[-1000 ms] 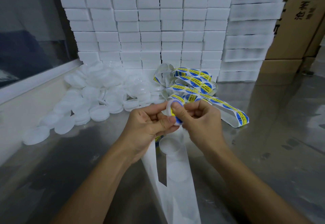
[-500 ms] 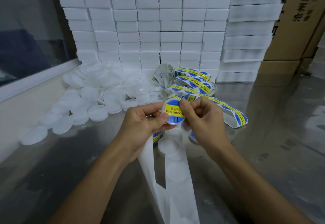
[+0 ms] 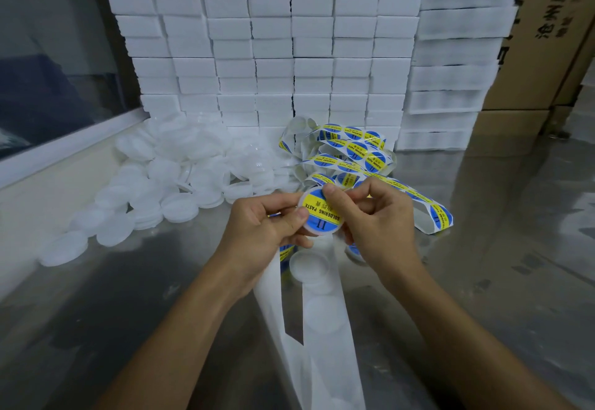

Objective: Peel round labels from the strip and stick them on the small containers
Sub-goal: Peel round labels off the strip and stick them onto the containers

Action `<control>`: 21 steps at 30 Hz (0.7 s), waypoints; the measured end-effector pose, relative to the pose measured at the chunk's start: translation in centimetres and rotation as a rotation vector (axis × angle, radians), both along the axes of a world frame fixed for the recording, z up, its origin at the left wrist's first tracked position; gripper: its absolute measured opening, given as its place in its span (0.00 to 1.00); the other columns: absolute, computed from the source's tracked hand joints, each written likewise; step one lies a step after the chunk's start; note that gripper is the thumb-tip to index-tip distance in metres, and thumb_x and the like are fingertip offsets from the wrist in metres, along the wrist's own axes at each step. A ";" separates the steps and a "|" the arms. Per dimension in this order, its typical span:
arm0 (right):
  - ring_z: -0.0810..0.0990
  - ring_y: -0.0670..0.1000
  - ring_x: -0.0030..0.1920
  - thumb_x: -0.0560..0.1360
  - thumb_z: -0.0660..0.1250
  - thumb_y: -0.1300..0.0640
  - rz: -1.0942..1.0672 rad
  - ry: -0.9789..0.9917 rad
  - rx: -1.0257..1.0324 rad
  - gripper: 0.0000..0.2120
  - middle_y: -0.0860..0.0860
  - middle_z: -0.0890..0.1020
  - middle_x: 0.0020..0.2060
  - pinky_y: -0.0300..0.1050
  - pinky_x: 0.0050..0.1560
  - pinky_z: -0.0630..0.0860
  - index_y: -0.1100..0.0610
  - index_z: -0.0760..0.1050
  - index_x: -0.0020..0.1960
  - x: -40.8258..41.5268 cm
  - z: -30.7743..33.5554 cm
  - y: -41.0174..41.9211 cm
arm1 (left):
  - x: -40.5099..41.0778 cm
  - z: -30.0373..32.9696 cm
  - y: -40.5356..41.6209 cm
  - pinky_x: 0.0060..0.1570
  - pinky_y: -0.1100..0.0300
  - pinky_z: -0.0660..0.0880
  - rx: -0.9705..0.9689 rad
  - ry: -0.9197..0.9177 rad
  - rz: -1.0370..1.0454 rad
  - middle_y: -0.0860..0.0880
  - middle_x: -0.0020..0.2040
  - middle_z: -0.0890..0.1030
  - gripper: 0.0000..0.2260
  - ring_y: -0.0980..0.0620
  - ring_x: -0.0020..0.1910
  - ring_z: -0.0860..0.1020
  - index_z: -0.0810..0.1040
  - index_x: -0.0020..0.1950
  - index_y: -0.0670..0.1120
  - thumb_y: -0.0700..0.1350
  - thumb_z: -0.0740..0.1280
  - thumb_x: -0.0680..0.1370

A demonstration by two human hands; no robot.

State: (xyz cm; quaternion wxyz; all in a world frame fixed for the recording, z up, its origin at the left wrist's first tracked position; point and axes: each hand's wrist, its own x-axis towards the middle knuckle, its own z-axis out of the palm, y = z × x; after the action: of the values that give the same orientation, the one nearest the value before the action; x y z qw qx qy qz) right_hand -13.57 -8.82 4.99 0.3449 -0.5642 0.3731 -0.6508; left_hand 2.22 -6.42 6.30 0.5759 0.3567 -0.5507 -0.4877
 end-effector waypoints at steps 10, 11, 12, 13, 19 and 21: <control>0.78 0.44 0.53 0.68 0.79 0.53 -0.072 0.516 -0.286 0.21 0.47 0.79 0.55 0.37 0.44 0.76 0.54 0.80 0.59 0.2 -0.4 0.6 | 0.0 -0.1 -0.4 0.35 0.61 0.80 0.058 0.073 0.186 0.43 0.40 0.86 0.07 0.47 0.37 0.85 0.84 0.42 0.45 0.33 0.71 0.73; 0.78 0.44 0.56 0.66 0.80 0.52 -0.036 0.527 -0.280 0.23 0.48 0.79 0.56 0.37 0.45 0.76 0.55 0.80 0.60 0.0 -0.4 0.5 | 0.0 -0.1 -0.4 0.35 0.61 0.80 0.063 0.089 0.176 0.42 0.40 0.86 0.08 0.46 0.37 0.85 0.85 0.41 0.46 0.34 0.71 0.73; 0.78 0.44 0.57 0.65 0.81 0.51 -0.009 0.543 -0.266 0.25 0.47 0.80 0.57 0.37 0.47 0.76 0.54 0.80 0.60 -0.1 -0.3 0.5 | 0.1 -0.1 -0.4 0.35 0.60 0.80 0.070 0.101 0.167 0.42 0.40 0.86 0.08 0.45 0.36 0.85 0.86 0.39 0.46 0.34 0.72 0.72; 0.78 0.43 0.57 0.64 0.81 0.50 -0.009 0.565 -0.264 0.26 0.47 0.80 0.57 0.38 0.49 0.76 0.54 0.80 0.60 -0.3 -0.3 0.4 | 0.0 -0.1 -0.4 0.35 0.60 0.80 0.069 0.099 0.164 0.42 0.40 0.86 0.07 0.45 0.37 0.85 0.86 0.40 0.46 0.35 0.72 0.71; 0.80 0.42 0.48 0.66 0.78 0.44 -0.149 0.486 -0.174 0.18 0.43 0.83 0.47 0.40 0.47 0.77 0.50 0.83 0.53 -1.7 0.0 -0.4 | 0.0 -0.6 -0.9 0.39 0.66 0.79 -0.084 -0.048 0.337 0.48 0.36 0.85 0.05 0.53 0.37 0.84 0.85 0.39 0.51 0.41 0.74 0.72; 0.79 0.41 0.47 0.67 0.78 0.46 -0.271 0.475 -0.124 0.15 0.43 0.83 0.47 0.39 0.46 0.76 0.48 0.83 0.52 -3.5 0.0 -1.5 | 0.3 -1.0 -1.4 0.39 0.68 0.78 -0.154 -0.147 0.468 0.54 0.34 0.85 0.07 0.58 0.35 0.82 0.84 0.37 0.54 0.41 0.75 0.72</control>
State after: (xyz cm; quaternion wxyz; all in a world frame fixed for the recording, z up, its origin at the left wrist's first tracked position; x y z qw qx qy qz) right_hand -17.04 -10.29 4.96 0.1224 -0.6659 0.4753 -0.5619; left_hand 2.53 -7.78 5.30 0.6569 0.4641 -0.5291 -0.2706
